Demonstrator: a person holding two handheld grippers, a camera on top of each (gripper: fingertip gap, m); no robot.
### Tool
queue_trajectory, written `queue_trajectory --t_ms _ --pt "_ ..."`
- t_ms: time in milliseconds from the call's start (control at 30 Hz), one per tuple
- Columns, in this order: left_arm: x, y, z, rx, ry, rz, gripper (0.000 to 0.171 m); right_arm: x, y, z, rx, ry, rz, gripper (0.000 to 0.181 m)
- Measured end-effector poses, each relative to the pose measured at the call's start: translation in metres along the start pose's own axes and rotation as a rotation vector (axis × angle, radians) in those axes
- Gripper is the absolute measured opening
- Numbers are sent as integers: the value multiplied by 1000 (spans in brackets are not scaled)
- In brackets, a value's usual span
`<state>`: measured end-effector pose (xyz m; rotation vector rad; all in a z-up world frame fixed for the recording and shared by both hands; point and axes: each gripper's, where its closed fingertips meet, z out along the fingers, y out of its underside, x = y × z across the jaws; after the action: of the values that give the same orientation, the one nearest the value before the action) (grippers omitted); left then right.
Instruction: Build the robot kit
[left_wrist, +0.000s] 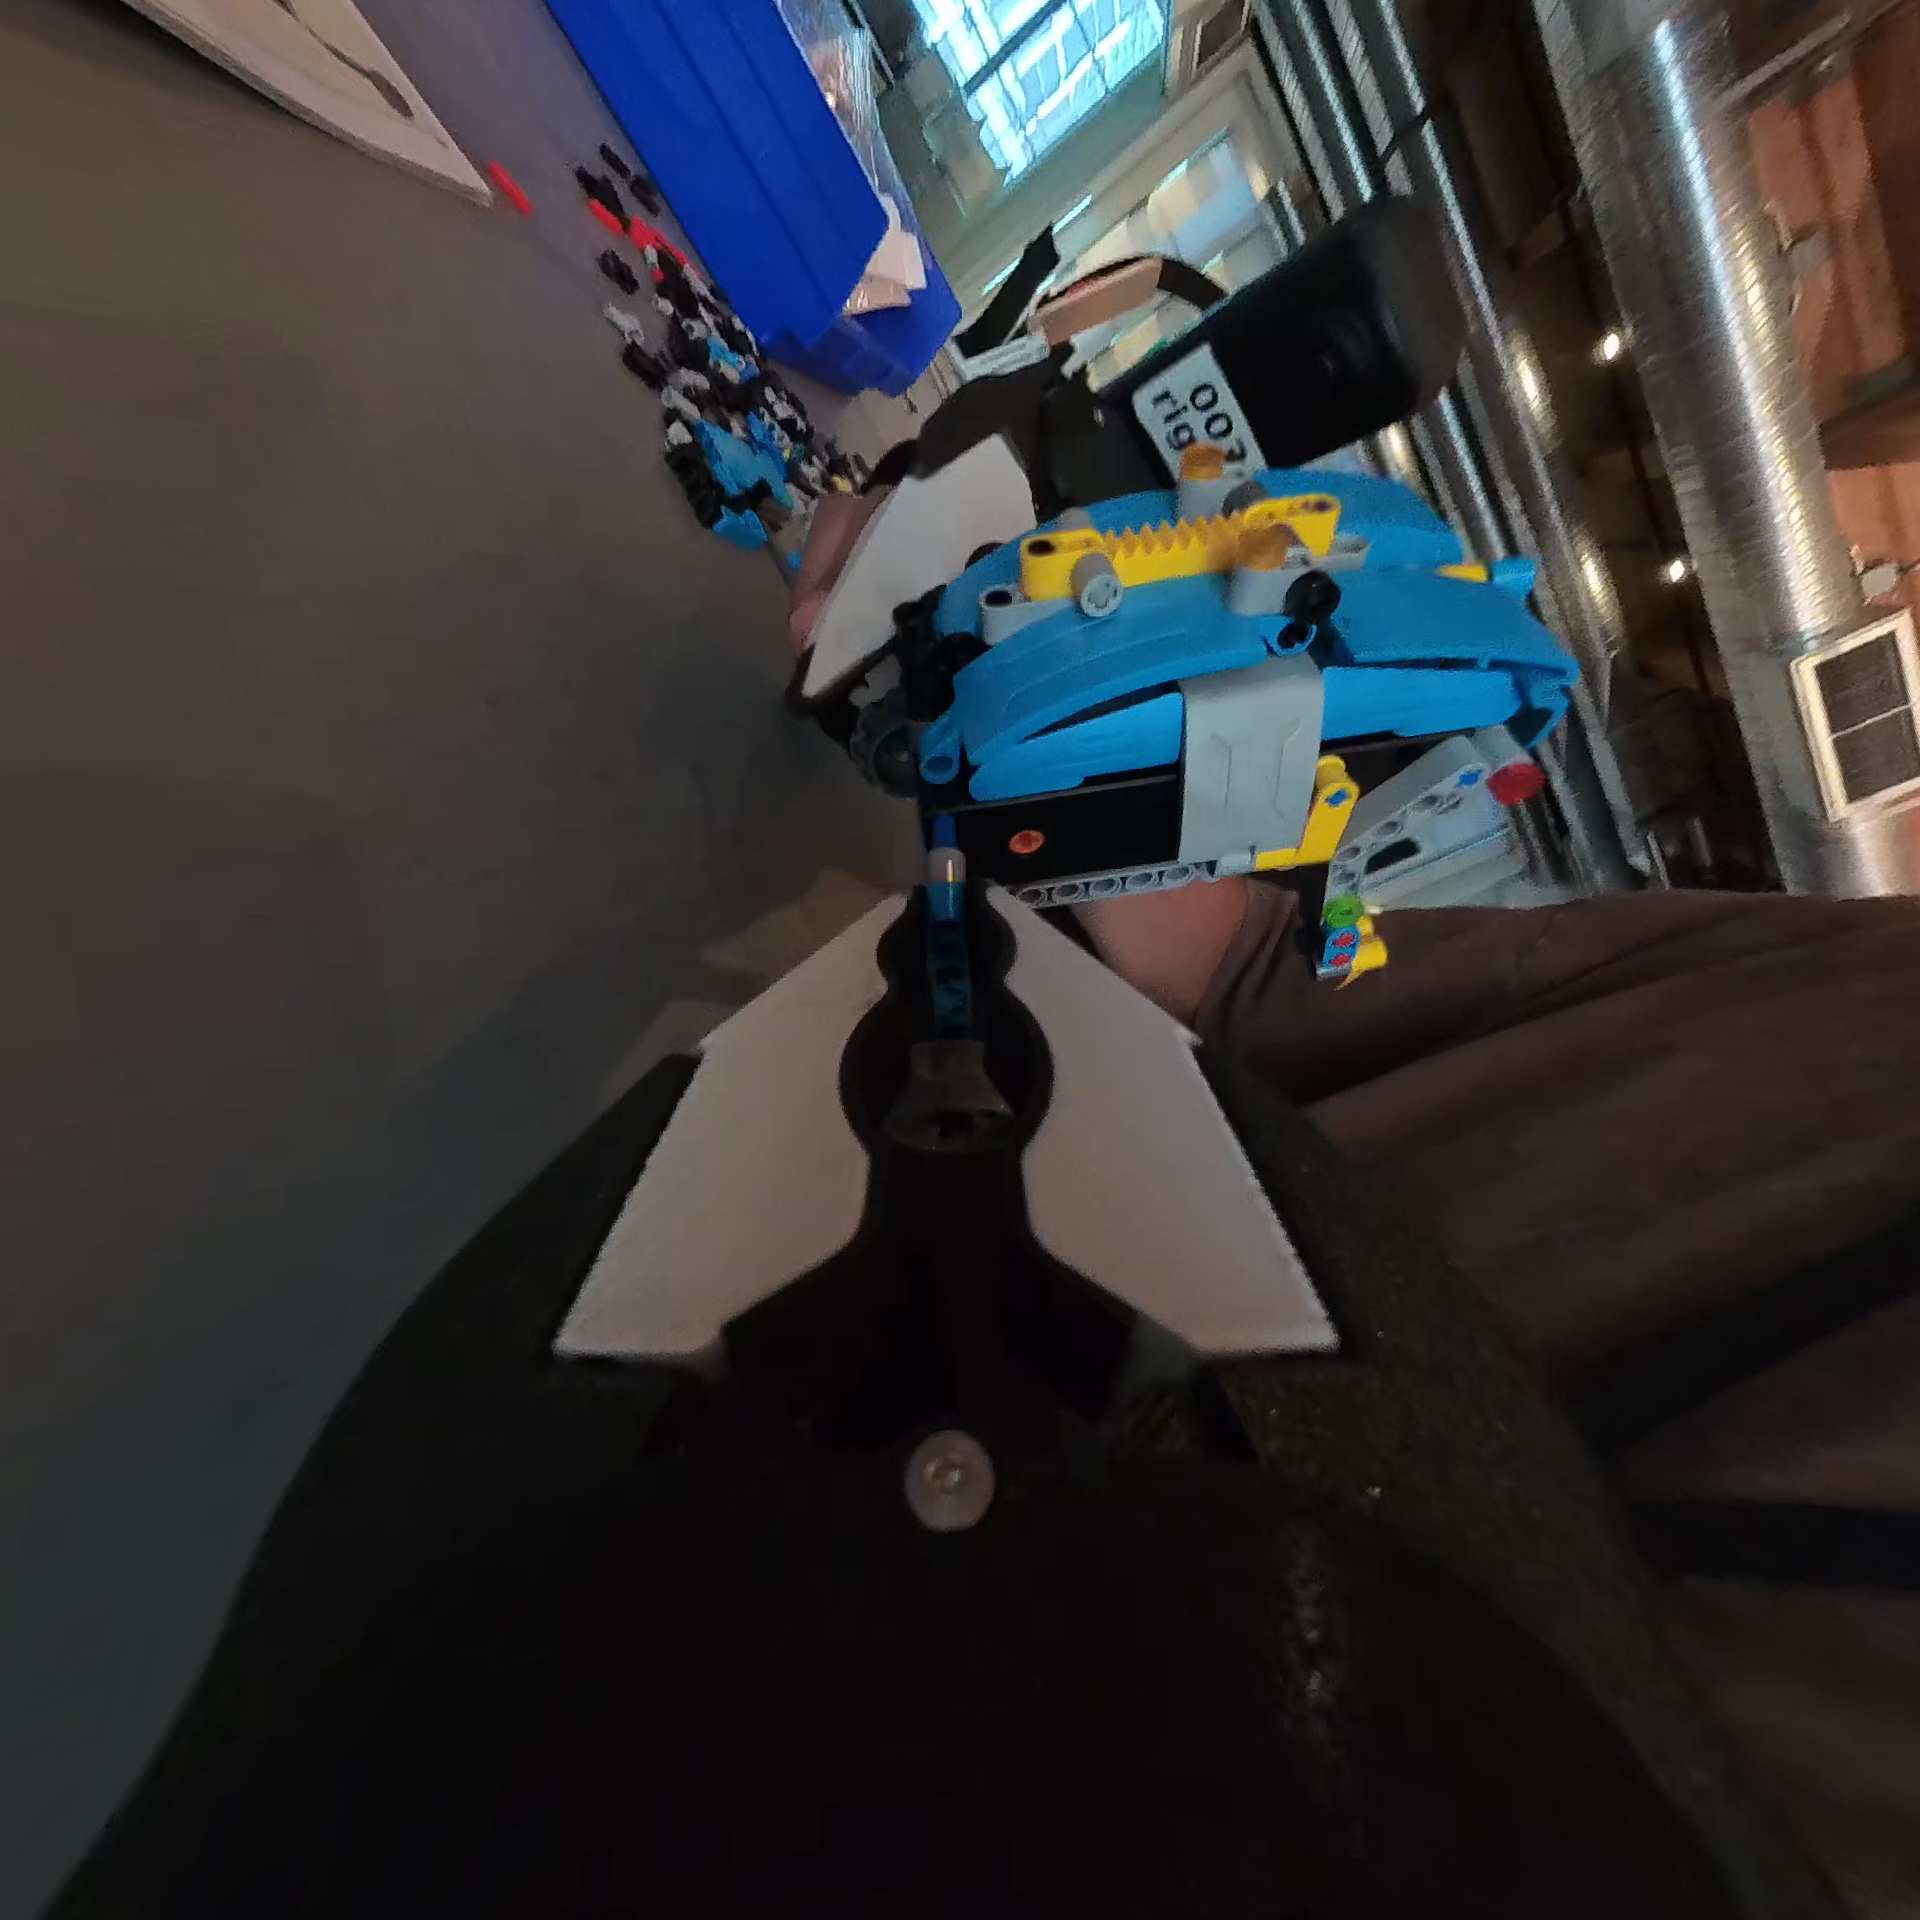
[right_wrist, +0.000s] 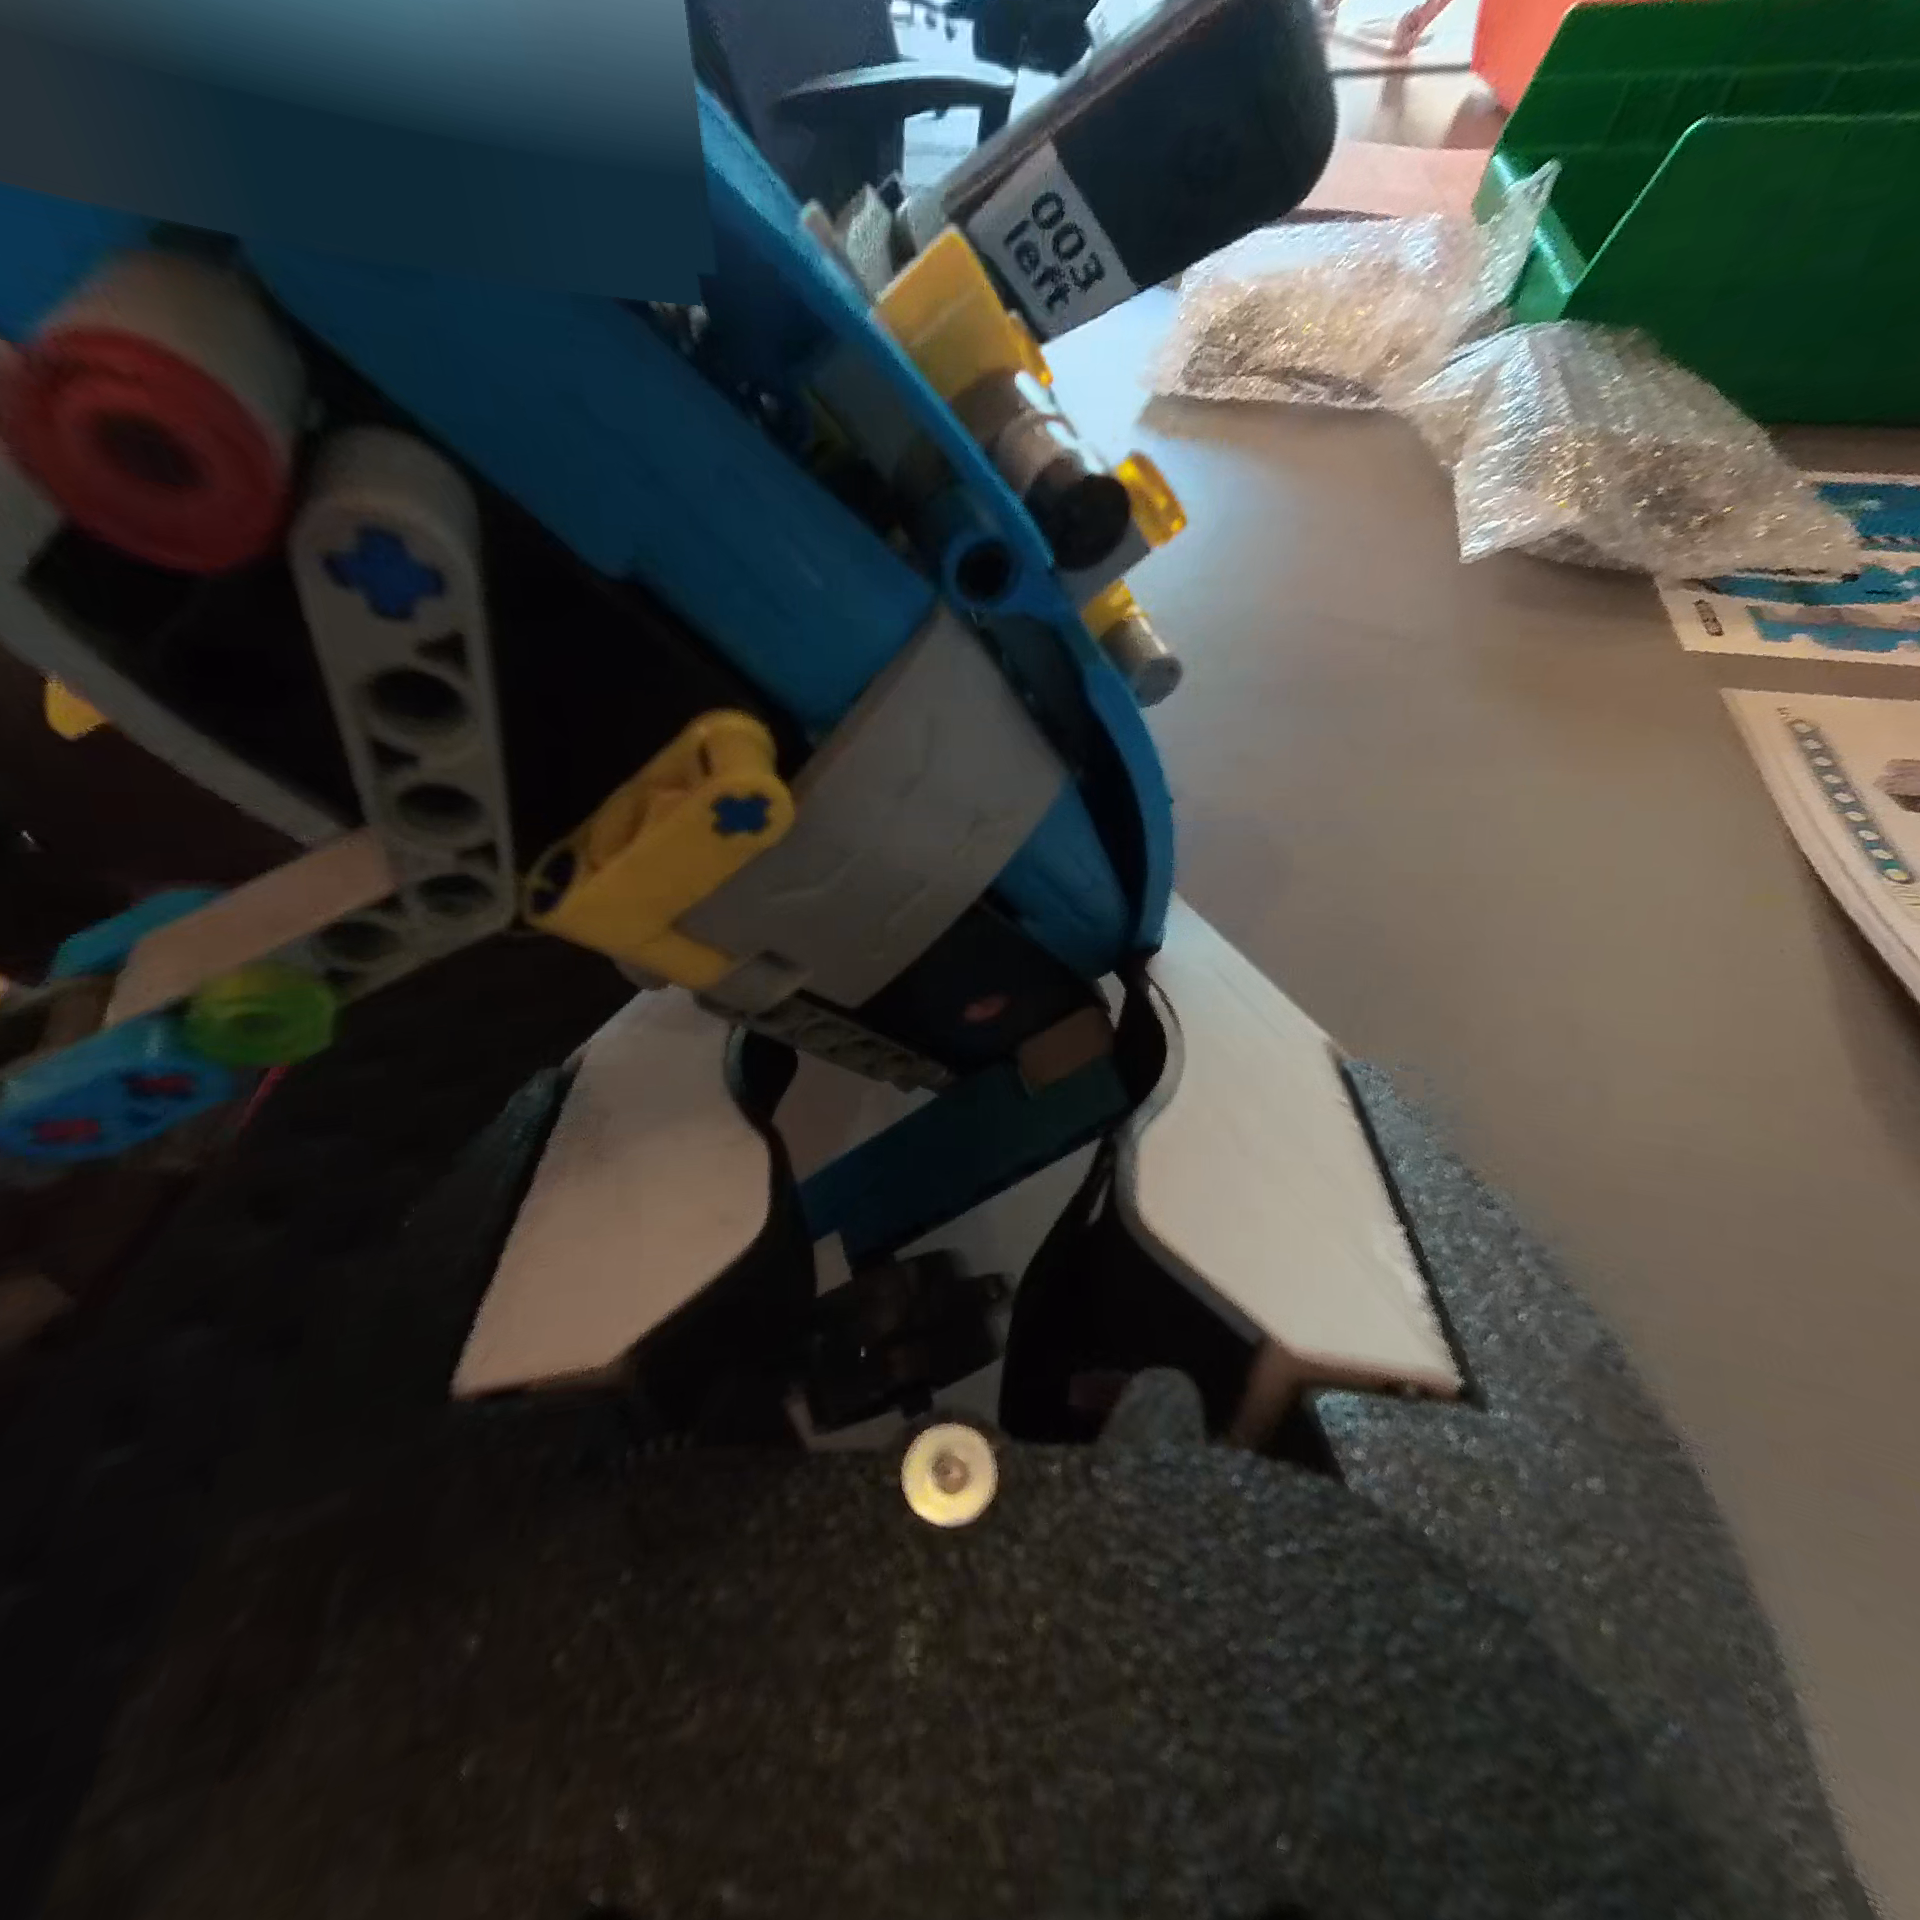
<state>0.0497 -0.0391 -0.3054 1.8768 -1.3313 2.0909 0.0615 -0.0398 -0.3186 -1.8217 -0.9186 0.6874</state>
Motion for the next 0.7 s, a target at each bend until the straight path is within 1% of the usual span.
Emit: queue_trajectory --t_ms 100,167,300,467,533,567,633,700 --pt "1 10 6 -71 -10 37 3 -8 7 -2 -12 -65 24 61" --pt "-1 17 11 -121 -22 57 3 -12 13 -4 -46 -103 22 61" --pt "-4 24 17 -179 -35 67 3 -15 21 -6 -93 -102 -5 61" --pt "-7 27 21 -200 -50 70 3 -15 25 -7 -113 -93 -30 62" --pt "-8 25 21 -189 -57 72 4 -14 25 -8 -102 -103 -8 62" --pt "-8 22 21 -169 -65 79 5 -11 24 -8 -90 -85 -16 62" --pt "-7 17 19 -136 -74 100 6 -6 19 -9 -21 -79 35 62" --pt "-5 19 18 -149 -74 113 6 -6 19 -9 -6 -85 39 62"
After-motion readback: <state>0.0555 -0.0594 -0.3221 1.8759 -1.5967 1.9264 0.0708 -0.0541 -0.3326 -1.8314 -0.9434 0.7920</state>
